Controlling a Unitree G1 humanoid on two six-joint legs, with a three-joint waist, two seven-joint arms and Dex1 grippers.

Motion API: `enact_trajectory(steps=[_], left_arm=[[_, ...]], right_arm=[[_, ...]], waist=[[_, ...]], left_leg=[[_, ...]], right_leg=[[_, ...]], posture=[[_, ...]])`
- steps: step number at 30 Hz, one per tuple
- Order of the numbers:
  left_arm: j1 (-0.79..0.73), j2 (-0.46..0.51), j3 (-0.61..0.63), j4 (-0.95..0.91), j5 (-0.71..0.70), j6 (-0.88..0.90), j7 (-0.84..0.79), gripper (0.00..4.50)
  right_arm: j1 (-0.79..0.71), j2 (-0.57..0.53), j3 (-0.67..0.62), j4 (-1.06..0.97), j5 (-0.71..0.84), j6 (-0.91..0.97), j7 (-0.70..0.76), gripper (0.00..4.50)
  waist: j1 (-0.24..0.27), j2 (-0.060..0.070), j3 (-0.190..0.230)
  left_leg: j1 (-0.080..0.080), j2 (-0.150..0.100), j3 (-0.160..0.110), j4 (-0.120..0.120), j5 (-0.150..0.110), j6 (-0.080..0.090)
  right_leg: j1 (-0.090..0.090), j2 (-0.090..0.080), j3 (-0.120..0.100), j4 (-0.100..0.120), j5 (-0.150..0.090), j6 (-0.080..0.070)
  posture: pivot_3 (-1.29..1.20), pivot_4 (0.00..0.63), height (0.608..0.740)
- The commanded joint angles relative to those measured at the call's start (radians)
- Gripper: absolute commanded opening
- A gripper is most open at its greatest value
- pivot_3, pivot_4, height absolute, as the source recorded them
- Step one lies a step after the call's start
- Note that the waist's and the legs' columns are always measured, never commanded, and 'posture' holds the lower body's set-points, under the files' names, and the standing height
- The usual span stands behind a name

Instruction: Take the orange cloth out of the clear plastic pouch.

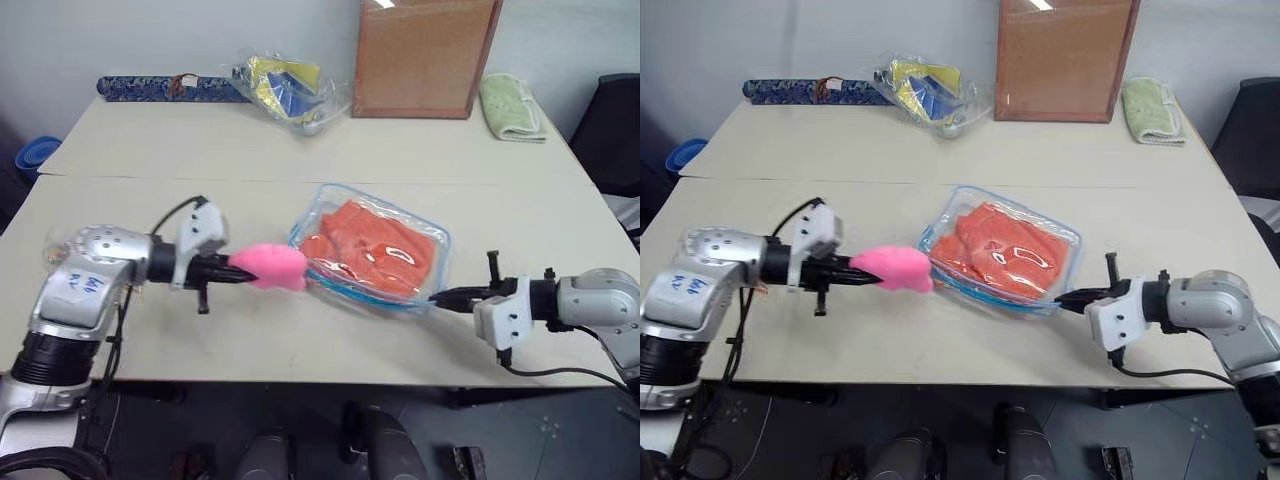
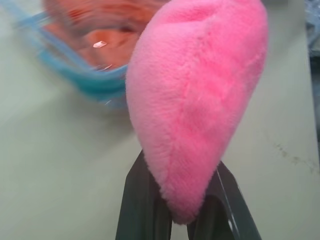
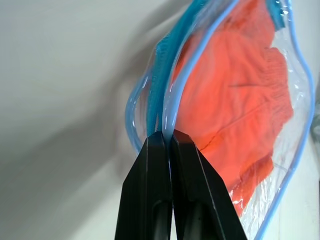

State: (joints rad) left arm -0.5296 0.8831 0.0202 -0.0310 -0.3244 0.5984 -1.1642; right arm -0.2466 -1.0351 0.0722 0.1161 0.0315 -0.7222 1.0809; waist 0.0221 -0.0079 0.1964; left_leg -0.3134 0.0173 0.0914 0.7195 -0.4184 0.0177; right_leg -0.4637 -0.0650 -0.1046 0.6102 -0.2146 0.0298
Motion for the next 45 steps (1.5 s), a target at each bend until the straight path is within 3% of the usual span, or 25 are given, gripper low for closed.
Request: enact_trajectory(steps=[1, 7, 11, 12, 18, 25, 28, 32, 36, 39, 45], left_arm=[[0.028, 0.087, 0.109, 0.027, -0.03, 0.008, -0.018, 0.0], [0.243, 0.176, 0.205, -0.145, -0.141, 0.071, -0.091, 0.0], [0.312, 0.149, 0.195, -0.157, -0.128, 0.046, -0.042, 0.0], [0.306, 0.137, 0.19, -0.146, -0.127, 0.046, -0.024, 0.0], [0.298, 0.117, 0.189, -0.119, -0.145, 0.061, 0.011, 1.95], [0.306, 0.144, 0.243, 0.041, -0.129, 0.051, 0.038, 4.12], [0.268, 0.181, 0.256, 0.116, -0.125, 0.013, 0.004, 4.12], [0.059, 0.203, 0.217, 0.179, -0.143, 0.015, -0.021, 4.12], [-0.199, 0.106, 0.073, 0.033, -0.168, 0.041, -0.046, 4.12], [-0.268, 0.01, -0.145, -0.096, -0.035, -0.151, -0.12, 4.12], [-0.233, -0.046, -0.318, -0.025, 0.174, -0.514, -0.182, 4.12]], right_arm=[[0.045, -0.059, -0.055, -0.002, 0.037, -0.041, 0.011, 0.06], [0.058, -0.053, -0.066, -0.007, 0.039, -0.032, -0.017, 0.06], [0.05, -0.028, -0.045, -0.06, 0.06, 0.046, -0.016, 0.06], [0.051, -0.028, -0.045, -0.07, 0.067, 0.07, -0.013, 0.25], [0.104, -0.041, -0.084, -0.114, 0.083, 0.131, -0.015, 2.08], [0.318, -0.036, -0.262, -0.288, 0.192, 0.334, -0.061, 4.48], [0.396, -0.022, -0.332, -0.408, 0.289, 0.511, -0.081, 4.48], [0.425, 0.004, -0.389, -0.588, 0.485, 0.788, -0.155, 4.48], [0.393, 0.018, -0.395, -0.721, 0.658, 1.009, -0.23, 4.48], [0.365, 0.031, -0.368, -0.829, 0.812, 1.146, -0.3, 4.48], [0.375, 0.045, -0.333, -0.925, 0.834, 1.234, -0.333, 4.48]], waist=[[-0.002, 0.0, 0.0], [-0.021, 0.001, 0.001], [-0.022, 0.001, 0.001], [-0.022, 0.001, 0.001], [-0.021, 0.001, 0.001], [-0.02, 0.002, 0.001], [-0.019, 0.002, 0.001], [-0.012, 0.001, 0.001], [0.009, 0.0, 0.0], [0.012, 0.0, 0.0], [-0.011, -0.001, 0.001]], left_leg=[[0.0, 0.0, 0.0, 0.0, 0.0, 0.0], [0.001, 0.001, 0.001, -0.001, -0.001, -0.001], [0.005, 0.001, 0.002, -0.002, -0.001, -0.003], [0.006, 0.001, 0.002, -0.002, -0.001, -0.003], [0.007, 0.001, 0.003, -0.003, -0.001, -0.004], [0.008, 0.002, 0.003, -0.004, -0.001, -0.004], [0.009, 0.002, 0.003, -0.005, -0.001, -0.004], [0.008, 0.002, 0.003, -0.004, -0.002, -0.004], [0.008, 0.001, 0.002, -0.004, -0.002, -0.004], [0.006, -0.001, 0.003, -0.004, -0.002, -0.003], [0.004, 0.001, 0.008, -0.004, -0.002, -0.005]], right_leg=[[0.0, 0.0, 0.0, 0.0, 0.0, 0.0], [-0.001, 0.0, 0.0, 0.0, -0.001, -0.001], [0.0, 0.0, 0.001, 0.0, -0.002, -0.003], [0.0, 0.0, 0.001, 0.0, -0.002, -0.003], [0.001, 0.0, 0.001, 0.001, -0.002, -0.004], [0.001, 0.0, 0.001, 0.0, -0.002, -0.004], [0.001, 0.0, 0.001, 0.001, -0.003, -0.004], [0.001, 0.0, 0.001, 0.001, -0.003, -0.005], [0.002, 0.0, 0.001, 0.001, -0.002, -0.003], [0.002, 0.0, 0.001, 0.002, -0.001, -0.002], [0.001, 0.005, 0.004, -0.001, -0.002, -0.003]], posture=[[0.0, 0.15, 0.74], [0.0, 0.15, 0.74], [0.0, 0.15, 0.74], [0.0, 0.15, 0.74], [0.0, 0.15, 0.74], [0.0, 0.15, 0.74], [0.0, 0.15, 0.74], [0.0, 0.15, 0.74], [0.0, 0.15, 0.74], [0.0, 0.15, 0.74], [0.0, 0.15, 0.74]])
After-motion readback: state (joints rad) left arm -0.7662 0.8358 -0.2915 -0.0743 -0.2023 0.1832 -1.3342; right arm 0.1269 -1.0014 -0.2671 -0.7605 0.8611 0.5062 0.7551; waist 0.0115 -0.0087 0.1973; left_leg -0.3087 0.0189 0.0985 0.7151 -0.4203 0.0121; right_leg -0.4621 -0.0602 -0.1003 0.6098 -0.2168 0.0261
